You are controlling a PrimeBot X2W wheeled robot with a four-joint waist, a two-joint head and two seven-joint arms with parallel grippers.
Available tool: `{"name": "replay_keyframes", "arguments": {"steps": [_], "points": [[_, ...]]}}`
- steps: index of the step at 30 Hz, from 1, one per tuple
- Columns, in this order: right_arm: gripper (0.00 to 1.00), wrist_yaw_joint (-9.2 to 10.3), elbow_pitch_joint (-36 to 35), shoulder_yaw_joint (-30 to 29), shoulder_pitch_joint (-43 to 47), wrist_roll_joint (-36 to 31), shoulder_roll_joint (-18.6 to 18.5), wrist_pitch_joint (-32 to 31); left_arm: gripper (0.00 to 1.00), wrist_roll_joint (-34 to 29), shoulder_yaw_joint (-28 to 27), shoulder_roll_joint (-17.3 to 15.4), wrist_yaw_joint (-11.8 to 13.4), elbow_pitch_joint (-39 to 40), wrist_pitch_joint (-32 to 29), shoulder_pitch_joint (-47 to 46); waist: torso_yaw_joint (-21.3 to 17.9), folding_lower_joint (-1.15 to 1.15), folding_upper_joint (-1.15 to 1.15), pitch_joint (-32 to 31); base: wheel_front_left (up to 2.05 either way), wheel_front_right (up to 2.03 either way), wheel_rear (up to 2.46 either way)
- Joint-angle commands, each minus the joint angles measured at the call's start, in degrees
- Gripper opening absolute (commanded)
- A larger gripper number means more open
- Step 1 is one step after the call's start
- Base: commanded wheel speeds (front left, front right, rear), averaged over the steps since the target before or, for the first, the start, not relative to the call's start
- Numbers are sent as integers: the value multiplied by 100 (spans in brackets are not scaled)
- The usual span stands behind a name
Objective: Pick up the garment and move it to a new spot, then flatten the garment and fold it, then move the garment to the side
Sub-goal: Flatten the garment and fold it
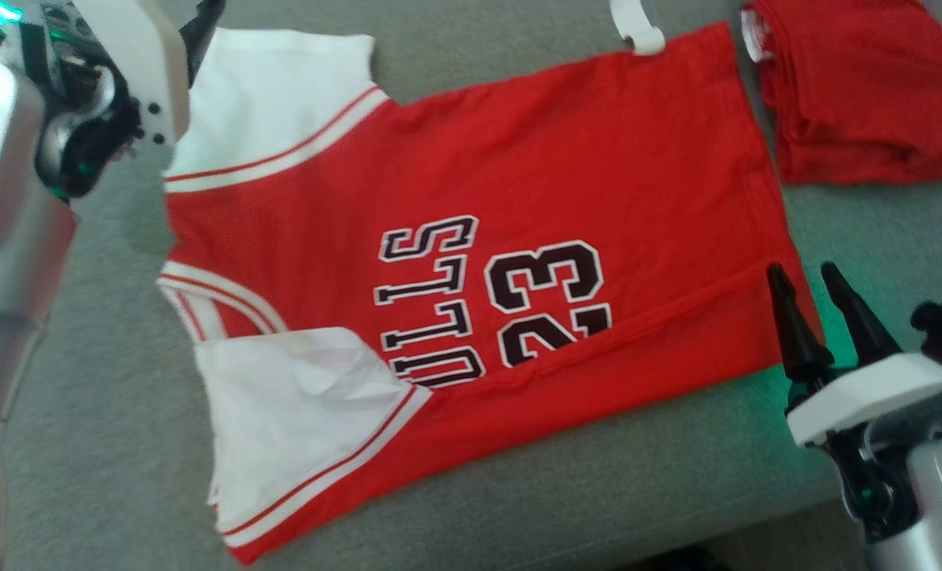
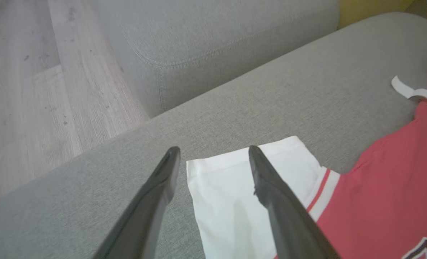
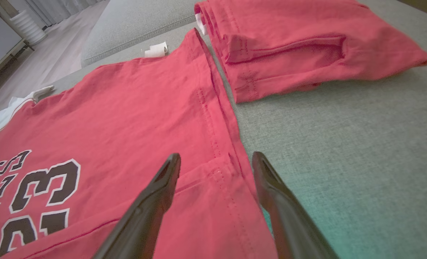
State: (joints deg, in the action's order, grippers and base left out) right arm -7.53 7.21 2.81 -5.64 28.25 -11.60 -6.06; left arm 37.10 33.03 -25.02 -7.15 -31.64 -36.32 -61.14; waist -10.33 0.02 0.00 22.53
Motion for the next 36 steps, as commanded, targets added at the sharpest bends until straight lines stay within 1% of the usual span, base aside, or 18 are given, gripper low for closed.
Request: {"name": "replay_keyframes", "arguments": {"steps": [1,4,12,18,22,23,25,26,28,30,33,36], "points": [[100,4,-180,124,-125,48,-137,75,100,43,-155,-252,-28,20,-161,-338,-244,-2,0,255,0,0,0],[100,4,-133,203,-238,95,-137,154,100,83,-67,-382,-31,-256,-383,-543,-386,-2,0,413,0,0,0],[100,4,66,418,-414,218,-105,355,100,-129,41,-765,4,-820,-377,-825,-679,-2,0,726,0,0,0],[100,4,209,497,-505,279,-119,477,100,-198,108,-869,42,-1093,-430,-863,-767,-2,0,828,0,0,0],[100,4,289,503,-559,302,-147,532,100,-88,114,-852,28,-1180,-515,-838,-772,-2,0,856,0,0,0],[100,4,308,494,-573,306,-156,542,78,-59,123,-845,23,-1186,-548,-832,-764,-2,0,859,0,0,0],[100,4,342,472,-606,314,-175,558,16,2,136,-829,13,-1178,-595,-824,-743,-2,0,861,0,0,0],[100,4,351,458,-621,312,-186,562,0,56,138,-816,7,-1174,-628,-814,-728,-2,0,854,0,0,0],[100,4,357,417,-643,302,-212,567,0,165,149,-767,-4,-1137,-690,-789,-682,-2,0,824,0,0,0],[100,4,337,381,-670,295,-250,564,0,203,180,-748,-13,-1035,-615,-785,-631,-2,0,790,0,0,0],[100,4,211,413,-774,363,-292,497,0,127,259,-763,-22,-837,-223,-827,-553,-2,0,716,0,0,0],[100,4,-10,625,-1003,551,-363,254,0,44,382,-744,-29,-705,183,-872,-474,-2,0,613,0,0,0]]}}
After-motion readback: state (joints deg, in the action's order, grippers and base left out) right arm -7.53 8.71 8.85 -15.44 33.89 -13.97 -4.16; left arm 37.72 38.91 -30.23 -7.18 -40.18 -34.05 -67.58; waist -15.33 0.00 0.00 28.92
